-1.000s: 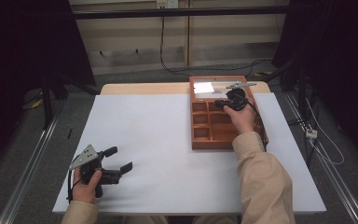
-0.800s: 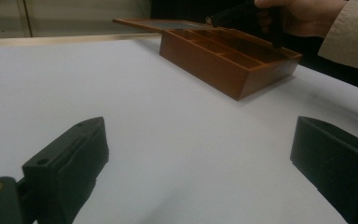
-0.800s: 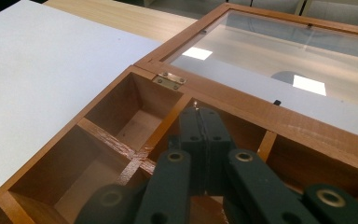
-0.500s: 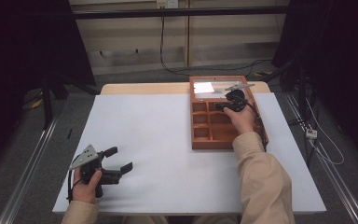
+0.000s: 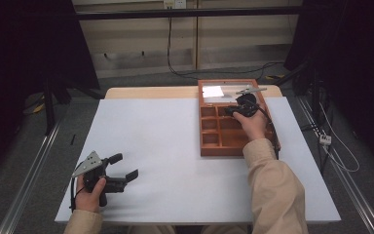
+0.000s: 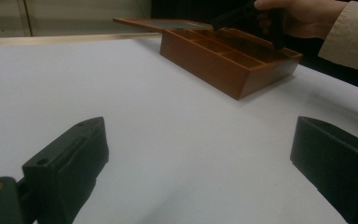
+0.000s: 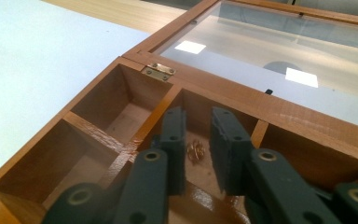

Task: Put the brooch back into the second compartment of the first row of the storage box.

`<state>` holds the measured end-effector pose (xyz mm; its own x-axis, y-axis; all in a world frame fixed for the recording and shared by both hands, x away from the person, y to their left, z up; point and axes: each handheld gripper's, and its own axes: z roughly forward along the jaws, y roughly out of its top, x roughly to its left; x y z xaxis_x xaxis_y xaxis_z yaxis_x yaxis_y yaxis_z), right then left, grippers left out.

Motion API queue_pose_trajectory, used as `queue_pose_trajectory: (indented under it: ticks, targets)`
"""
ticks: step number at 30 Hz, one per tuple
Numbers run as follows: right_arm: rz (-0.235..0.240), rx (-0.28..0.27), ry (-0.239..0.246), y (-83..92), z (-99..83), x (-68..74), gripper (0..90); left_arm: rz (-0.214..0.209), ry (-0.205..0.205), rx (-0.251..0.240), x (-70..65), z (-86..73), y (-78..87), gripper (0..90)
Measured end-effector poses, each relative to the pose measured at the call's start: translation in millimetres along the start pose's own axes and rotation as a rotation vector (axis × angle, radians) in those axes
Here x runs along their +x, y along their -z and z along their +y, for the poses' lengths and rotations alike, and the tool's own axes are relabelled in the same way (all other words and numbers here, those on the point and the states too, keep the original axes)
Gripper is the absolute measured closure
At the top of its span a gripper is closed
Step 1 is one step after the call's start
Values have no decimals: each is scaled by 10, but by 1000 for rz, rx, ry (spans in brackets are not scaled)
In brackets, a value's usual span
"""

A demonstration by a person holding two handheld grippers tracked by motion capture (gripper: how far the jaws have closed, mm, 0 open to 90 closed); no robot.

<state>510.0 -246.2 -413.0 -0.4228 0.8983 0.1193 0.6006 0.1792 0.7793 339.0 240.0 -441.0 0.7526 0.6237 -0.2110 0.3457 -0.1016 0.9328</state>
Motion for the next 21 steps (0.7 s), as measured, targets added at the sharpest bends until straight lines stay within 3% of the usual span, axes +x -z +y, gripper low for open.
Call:
queue_pose_trajectory:
  ticks: [7,13,17,21]
  targets:
    - [34,-38,-46,81,18,34,510,3,1,0,0,-1,4,39]
    - [29,-67,-55,146,-23,110,336,3,0,1,-3,-1,-5,39]
    - [41,-77,-68,197,-39,144,268,4,0,2,1,-3,0,39]
    - [60,-96,-56,270,-60,201,258,9,3,-3,9,4,3,39]
